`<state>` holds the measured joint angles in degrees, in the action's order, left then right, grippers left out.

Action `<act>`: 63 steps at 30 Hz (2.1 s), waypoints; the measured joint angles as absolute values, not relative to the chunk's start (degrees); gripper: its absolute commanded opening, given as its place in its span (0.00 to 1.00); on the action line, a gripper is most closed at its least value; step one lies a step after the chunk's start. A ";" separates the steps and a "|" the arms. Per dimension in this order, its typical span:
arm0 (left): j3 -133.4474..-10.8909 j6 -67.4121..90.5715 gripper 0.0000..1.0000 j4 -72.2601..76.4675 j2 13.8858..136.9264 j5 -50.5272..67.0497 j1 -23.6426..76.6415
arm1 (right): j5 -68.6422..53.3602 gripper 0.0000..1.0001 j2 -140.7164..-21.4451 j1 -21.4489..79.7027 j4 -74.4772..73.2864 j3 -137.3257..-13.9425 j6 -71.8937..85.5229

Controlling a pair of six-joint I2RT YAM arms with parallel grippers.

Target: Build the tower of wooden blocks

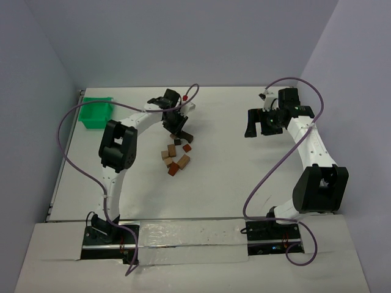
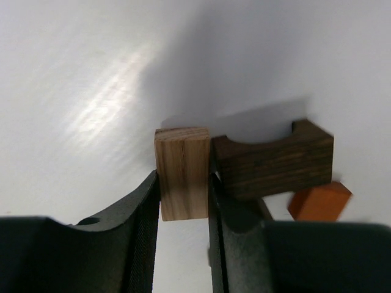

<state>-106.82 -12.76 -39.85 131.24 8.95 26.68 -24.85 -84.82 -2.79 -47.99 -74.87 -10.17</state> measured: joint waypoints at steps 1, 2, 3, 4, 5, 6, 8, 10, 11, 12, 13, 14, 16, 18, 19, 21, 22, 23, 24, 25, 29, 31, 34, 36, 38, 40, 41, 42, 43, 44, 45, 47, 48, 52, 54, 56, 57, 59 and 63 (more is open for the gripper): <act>-105.58 -13.89 0.01 -39.54 130.50 9.45 27.32 | -24.84 1.00 -84.82 -2.79 -47.99 -74.80 -10.17; -104.49 -15.00 0.00 -39.40 129.86 9.86 28.11 | -24.85 1.00 -84.82 -2.79 -47.99 -74.72 -10.17; -103.64 -16.04 0.00 -39.36 129.37 10.20 28.96 | -24.86 1.00 -84.82 -2.79 -48.01 -74.64 -10.17; -102.80 -17.08 0.00 -39.06 128.91 10.58 29.92 | -24.86 1.00 -84.82 -2.81 -48.01 -74.56 -10.18; -101.76 -17.87 0.00 -38.63 128.31 10.86 30.97 | -24.84 1.00 -84.81 -2.85 -48.01 -74.56 -10.20; -100.65 -18.58 0.00 -38.42 127.63 11.18 32.09 | -24.86 1.00 -84.80 -2.87 -47.99 -74.56 -10.20; -98.35 -19.72 0.00 -38.08 126.18 11.88 34.38 | -24.86 1.00 -84.79 -2.87 -48.02 -74.56 -10.25; -96.07 -20.43 0.00 -37.89 124.88 12.61 36.50 | -24.83 1.00 -84.78 -2.87 -48.01 -74.55 -10.38; -95.26 -20.59 0.00 -37.87 124.42 12.94 37.39 | -24.79 1.00 -84.75 -2.87 -48.01 -74.54 -10.40; -94.49 -20.71 0.00 -37.83 123.98 13.25 38.22 | -24.75 1.00 -84.71 -2.88 -48.01 -74.54 -10.42; -93.75 -20.71 0.00 -37.73 123.51 13.60 38.94 | -24.71 1.00 -84.63 -2.90 -48.02 -74.53 -10.47; -92.99 -20.69 0.00 -37.65 123.03 13.89 39.65 | -24.68 1.00 -84.52 -2.93 -48.02 -74.50 -10.53; -91.27 -20.55 0.00 -37.33 121.96 14.19 40.83 | -24.64 1.00 -84.25 -2.95 -48.06 -74.38 -10.66; -89.86 -20.22 0.00 -37.43 121.02 14.48 41.89 | -24.63 1.00 -83.86 -3.01 -48.08 -74.12 -10.86; -89.37 -19.97 0.00 -37.48 120.72 14.62 42.38 | -24.62 1.00 -83.65 -3.04 -48.10 -73.97 -10.96; -89.06 -18.95 0.00 -37.64 120.53 14.85 43.18 | -24.62 1.00 -83.30 -3.14 -48.19 -73.75 -11.24; -89.08 -18.23 0.00 -37.74 120.53 14.84 43.42 | -24.62 1.00 -83.13 -3.16 -48.25 -73.71 -11.34; -89.20 -17.20 0.00 -37.91 120.53 14.79 43.53 | -24.60 1.00 -83.01 -3.16 -48.25 -73.69 -11.47; -89.27 -16.26 0.00 -38.04 120.53 14.80 43.53 | -24.60 1.00 -82.89 -3.18 -48.25 -73.69 -11.50; -89.69 -15.09 0.00 -38.60 120.59 14.65 43.40 | -24.61 1.00 -82.81 -3.18 -48.25 -73.69 -11.52; -94.91 -8.93 0.00 -40.70 122.18 13.82 41.12 | -24.67 1.00 -82.70 -3.27 -48.26 -73.69 -11.55; -98.41 -5.30 0.00 -41.03 123.50 13.48 38.97 | -24.67 1.00 -82.70 -3.27 -48.27 -73.69 -11.55; -101.67 0.01 0.00 -40.67 125.62 12.70 34.65 | -24.66 1.00 -82.61 -3.27 -48.28 -73.69 -11.55; -101.29 2.64 0.00 -40.76 126.39 11.96 31.77 | -24.62 1.00 -82.40 -3.27 -48.31 -73.69 -11.55; -98.83 4.63 0.00 -40.20 126.49 10.84 29.07 | -24.53 1.00 -81.87 -3.27 -48.33 -73.50 -11.61; -96.38 6.16 0.00 -39.30 125.18 11.05 27.05 | -24.38 1.00 -81.11 -3.27 -48.42 -73.22 -11.64; -94.85 6.83 0.00 -38.88 124.35 11.00 26.41 | -24.33 1.00 -80.68 -3.27 -48.39 -72.96 -11.64; -93.38 7.20 0.00 -38.53 123.42 10.98 26.04 | -24.32 1.00 -80.21 -3.27 -48.45 -72.64 -11.64; -91.77 7.38 0.00 -38.25 122.39 11.09 25.90 | -24.26 1.00 -79.88 -3.27 -48.49 -72.39 -11.64; -90.14 7.50 0.00 -37.95 121.38 11.29 25.84 | -24.17 1.00 -79.64 -3.27 -48.50 -72.20 -11.63; -88.56 7.56 0.00 -37.58 120.45 11.64 25.90 | -24.07 1.00 -79.52 -3.27 -48.47 -72.04 -11.62; -85.03 7.46 0.00 -37.09 118.17 12.37 26.25 | -23.85 1.00 -79.46 -3.29 -48.54 -71.87 -11.62; -83.37 7.27 0.00 -36.87 117.05 12.66 26.55 | -23.71 1.00 -79.46 -3.32 -48.58 -71.83 -11.62; -77.40 5.11 0.00 -36.51 112.94 12.94 28.89 | -23.57 1.00 -79.46 -3.46 -48.58 -71.77 -11.60; -76.17 2.91 0.00 -36.56 111.96 12.20 31.46 | -23.58 1.00 -79.46 -3.48 -48.58 -71.72 -11.60; -76.29 0.73 0.00 -36.38 111.88 11.09 34.53 | -23.59 1.00 -79.46 -3.51 -48.58 -71.72 -11.55; -76.72 -0.07 0.00 -36.42 112.15 10.78 35.79 | -23.59 1.00 -79.46 -3.52 -48.59 -71.72 -11.54; -78.43 -1.33 0.00 -36.66 113.29 10.49 38.10 | -23.59 1.00 -79.46 -3.53 -48.59 -71.72 -11.53; -83.20 -3.03 0.00 -36.23 116.55 9.48 40.17 | -23.59 1.00 -79.48 -3.53 -48.65 -71.72 -11.56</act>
<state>-83.20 -3.03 -36.23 116.55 9.48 40.17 -23.59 -79.48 -3.53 -48.65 -71.72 -11.56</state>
